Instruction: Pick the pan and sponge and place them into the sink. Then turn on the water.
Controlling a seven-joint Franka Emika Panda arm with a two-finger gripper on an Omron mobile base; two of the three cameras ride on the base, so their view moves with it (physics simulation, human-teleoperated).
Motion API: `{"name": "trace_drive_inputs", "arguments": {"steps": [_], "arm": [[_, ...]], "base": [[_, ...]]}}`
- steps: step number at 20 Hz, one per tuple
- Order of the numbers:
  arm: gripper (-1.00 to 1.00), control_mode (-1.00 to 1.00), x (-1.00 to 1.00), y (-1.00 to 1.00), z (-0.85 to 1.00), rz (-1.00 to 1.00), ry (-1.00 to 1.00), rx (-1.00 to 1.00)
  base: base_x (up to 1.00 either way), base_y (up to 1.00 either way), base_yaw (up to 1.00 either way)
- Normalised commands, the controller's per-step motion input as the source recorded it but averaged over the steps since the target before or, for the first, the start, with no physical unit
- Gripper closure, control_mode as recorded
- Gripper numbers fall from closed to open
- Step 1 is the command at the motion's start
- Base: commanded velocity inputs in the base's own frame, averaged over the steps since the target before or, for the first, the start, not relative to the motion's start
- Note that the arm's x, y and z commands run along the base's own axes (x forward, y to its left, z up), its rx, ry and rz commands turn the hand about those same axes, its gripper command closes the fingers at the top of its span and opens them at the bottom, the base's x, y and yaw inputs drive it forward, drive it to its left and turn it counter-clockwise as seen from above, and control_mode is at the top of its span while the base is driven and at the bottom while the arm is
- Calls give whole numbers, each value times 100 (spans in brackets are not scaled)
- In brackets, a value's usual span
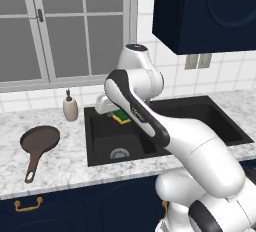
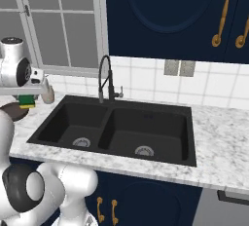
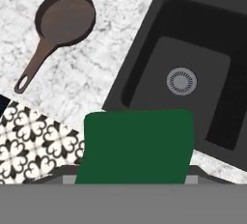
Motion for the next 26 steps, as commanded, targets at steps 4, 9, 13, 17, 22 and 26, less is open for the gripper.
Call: {"name": "trace_drive_inputs", "arguments": {"steps": [4,9,13,17,22,26], "arm": [[100,-100,42,100,-29,8,0,4],[100,-100,46,100,-31,5,0,3],[100,-100,74,100,-28,1,0,4],[100,-100,78,100,-26,0,0,0],[100,-100,74,77,-38,-2,-3,0],[100,-100,19,63,-7,-1,-1,0]], "base": [[0,0,0],[0,0,0],[0,0,0],[0,0,0],[0,0,0],[0,0,0]]}}
